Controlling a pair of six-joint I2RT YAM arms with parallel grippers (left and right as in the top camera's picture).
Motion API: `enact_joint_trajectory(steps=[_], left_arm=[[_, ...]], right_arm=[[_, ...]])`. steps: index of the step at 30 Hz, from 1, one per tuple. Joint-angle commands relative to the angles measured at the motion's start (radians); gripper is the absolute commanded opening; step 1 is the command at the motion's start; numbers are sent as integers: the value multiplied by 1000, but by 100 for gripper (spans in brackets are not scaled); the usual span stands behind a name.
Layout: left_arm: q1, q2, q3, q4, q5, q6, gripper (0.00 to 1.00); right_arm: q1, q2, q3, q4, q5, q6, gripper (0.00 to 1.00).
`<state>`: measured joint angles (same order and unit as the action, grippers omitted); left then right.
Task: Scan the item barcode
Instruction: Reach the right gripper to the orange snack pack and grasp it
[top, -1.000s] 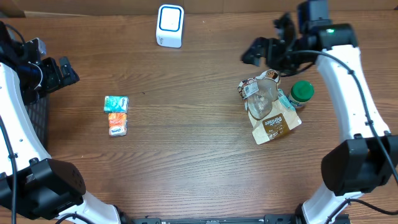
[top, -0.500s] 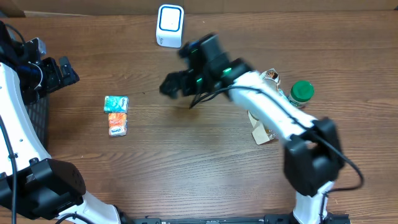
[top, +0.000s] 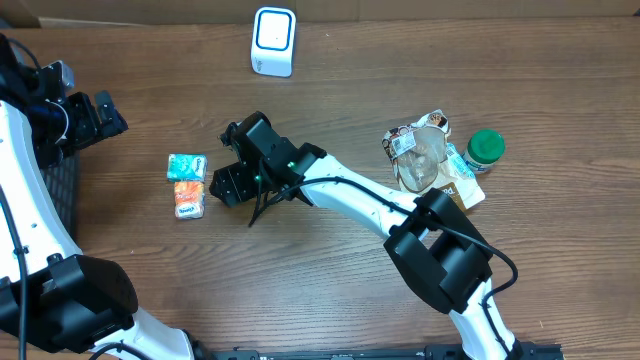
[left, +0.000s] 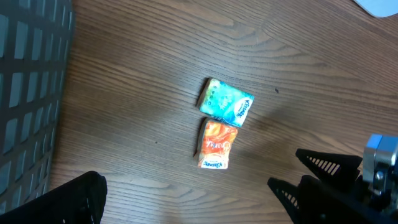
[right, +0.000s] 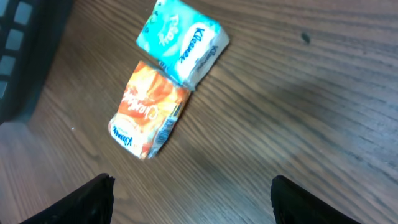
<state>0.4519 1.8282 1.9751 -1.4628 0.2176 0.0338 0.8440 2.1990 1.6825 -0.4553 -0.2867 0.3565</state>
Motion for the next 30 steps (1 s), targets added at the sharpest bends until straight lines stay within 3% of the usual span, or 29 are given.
enact_joint_trajectory(steps=[1, 5, 11, 19, 22, 25, 27, 30], left_arm=[[-1, -2, 2, 1, 11, 19, 100], [-1, -2, 2, 1, 11, 19, 100], [-1, -2, 2, 1, 11, 19, 100], [-1, -2, 2, 1, 11, 19, 100], [-1, -2, 2, 1, 11, 19, 100], [-1, -2, 2, 1, 11, 19, 100], [-1, -2, 2, 1, 11, 19, 100], [-1, -2, 2, 1, 11, 19, 100]], right_arm=[[2, 60, 127, -37, 24, -44, 78], [34, 135, 236, -61, 41, -101, 76], [107, 201, 244, -3, 169, -152, 72], [144, 261, 243, 34, 179, -80, 68], [143, 265, 243, 35, 182, -60, 58], [142, 265, 243, 42, 181, -38, 36], [142, 265, 243, 43, 181, -38, 31], [142, 264, 243, 34, 181, -39, 11]])
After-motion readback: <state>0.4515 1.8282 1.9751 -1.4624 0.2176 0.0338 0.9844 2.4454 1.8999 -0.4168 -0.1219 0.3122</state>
